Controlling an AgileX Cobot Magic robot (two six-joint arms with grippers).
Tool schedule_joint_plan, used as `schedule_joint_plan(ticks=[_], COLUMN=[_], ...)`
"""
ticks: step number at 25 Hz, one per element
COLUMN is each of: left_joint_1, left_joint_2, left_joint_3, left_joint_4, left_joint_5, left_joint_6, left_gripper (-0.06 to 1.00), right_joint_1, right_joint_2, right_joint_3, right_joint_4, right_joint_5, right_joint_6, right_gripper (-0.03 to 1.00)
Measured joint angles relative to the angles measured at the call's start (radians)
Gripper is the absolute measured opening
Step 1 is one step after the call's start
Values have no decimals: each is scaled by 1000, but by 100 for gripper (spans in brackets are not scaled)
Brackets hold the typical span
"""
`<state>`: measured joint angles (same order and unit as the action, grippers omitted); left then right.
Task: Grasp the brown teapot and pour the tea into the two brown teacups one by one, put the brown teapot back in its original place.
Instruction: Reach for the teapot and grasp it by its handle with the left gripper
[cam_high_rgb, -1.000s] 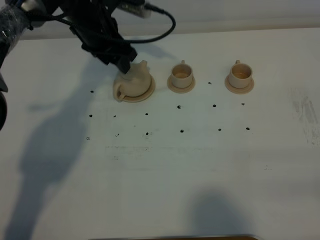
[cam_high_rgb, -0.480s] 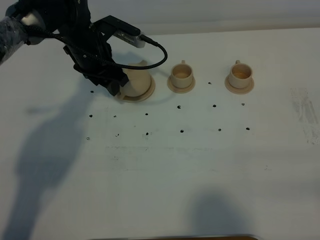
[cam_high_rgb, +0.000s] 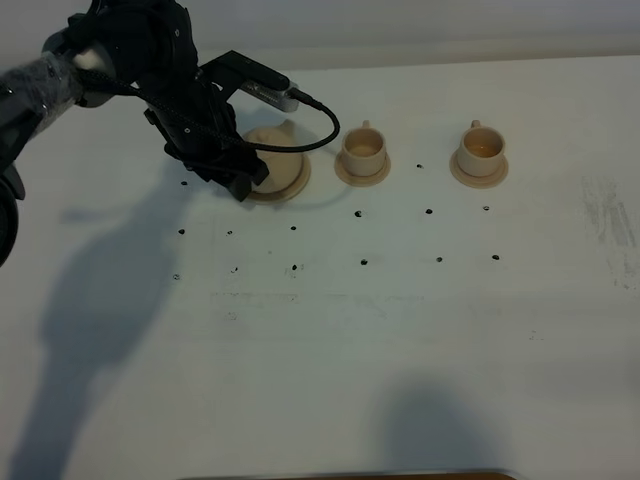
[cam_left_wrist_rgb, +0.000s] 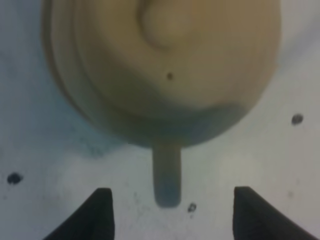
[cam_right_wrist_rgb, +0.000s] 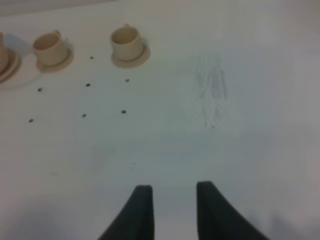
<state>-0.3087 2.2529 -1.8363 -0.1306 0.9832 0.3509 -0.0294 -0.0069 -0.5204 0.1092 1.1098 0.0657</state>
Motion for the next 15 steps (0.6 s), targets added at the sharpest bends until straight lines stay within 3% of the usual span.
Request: schedule_joint_plan(ticks=[15], left_joint_1=[-7], left_joint_2=[37], left_joint_3=[0], left_joint_4=[-14], left_joint_5=[-86], left_joint_6=[1], left_gripper=[50], right_joint_1=[0], right_joint_2=[0], right_joint_3=[0], right_joint_4=[0], right_joint_5=[0], right_joint_6=[0], right_gripper=[23])
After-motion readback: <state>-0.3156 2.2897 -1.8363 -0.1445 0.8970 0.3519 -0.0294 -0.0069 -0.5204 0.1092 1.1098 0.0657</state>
